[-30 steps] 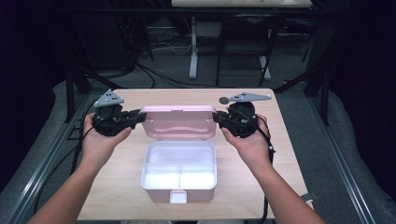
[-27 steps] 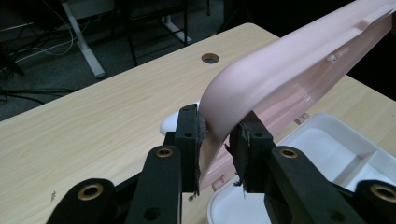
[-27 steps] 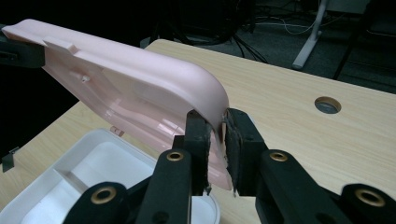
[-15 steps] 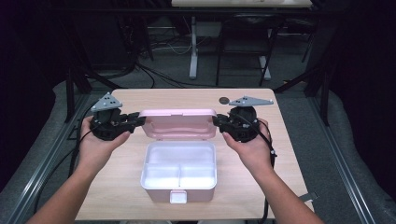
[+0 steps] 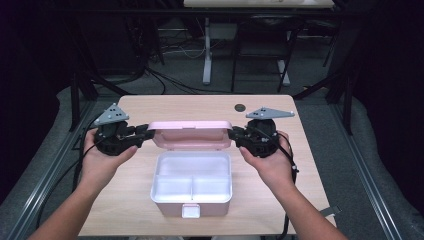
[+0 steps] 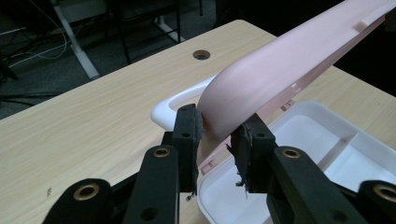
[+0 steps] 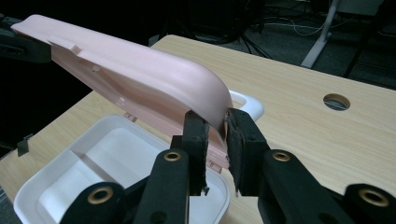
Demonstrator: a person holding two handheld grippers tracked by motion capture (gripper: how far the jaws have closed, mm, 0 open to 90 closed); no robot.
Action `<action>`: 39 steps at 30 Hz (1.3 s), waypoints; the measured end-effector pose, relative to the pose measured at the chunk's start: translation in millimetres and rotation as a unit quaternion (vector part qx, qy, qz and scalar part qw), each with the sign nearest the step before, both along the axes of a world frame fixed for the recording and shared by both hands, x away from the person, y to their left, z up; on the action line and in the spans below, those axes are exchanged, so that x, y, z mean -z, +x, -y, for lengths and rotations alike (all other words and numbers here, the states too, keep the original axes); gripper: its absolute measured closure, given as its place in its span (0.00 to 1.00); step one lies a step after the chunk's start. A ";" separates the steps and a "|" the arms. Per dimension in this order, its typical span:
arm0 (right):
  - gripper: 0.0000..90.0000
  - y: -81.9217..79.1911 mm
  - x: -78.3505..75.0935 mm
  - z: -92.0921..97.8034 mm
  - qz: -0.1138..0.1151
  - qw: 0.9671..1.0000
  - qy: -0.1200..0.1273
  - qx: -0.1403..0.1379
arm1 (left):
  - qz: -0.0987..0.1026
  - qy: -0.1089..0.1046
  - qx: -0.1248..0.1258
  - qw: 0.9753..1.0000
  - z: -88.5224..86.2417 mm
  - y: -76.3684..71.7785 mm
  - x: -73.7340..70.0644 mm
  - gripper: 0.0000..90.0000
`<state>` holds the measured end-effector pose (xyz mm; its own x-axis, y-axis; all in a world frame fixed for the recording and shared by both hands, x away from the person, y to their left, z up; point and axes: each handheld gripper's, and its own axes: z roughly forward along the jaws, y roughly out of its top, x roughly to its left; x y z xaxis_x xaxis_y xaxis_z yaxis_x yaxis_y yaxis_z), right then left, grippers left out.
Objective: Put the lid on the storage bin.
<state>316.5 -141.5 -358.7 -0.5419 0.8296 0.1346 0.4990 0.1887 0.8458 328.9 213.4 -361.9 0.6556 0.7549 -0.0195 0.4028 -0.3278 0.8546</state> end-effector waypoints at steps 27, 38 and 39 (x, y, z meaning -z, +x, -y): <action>0.85 -23.0 9.6 1.1 0.006 1.000 -0.002 -0.012 | 0.001 -0.002 0.017 1.000 -8.2 -25.2 11.2 0.81; 0.85 -32.7 14.0 2.4 0.007 1.000 -0.003 -0.021 | -0.001 -0.002 0.025 1.000 -10.9 -38.0 19.0 0.81; 0.85 -33.9 14.5 2.2 0.008 1.000 -0.005 -0.017 | 0.000 -0.002 0.025 1.000 -10.7 -39.2 19.9 0.81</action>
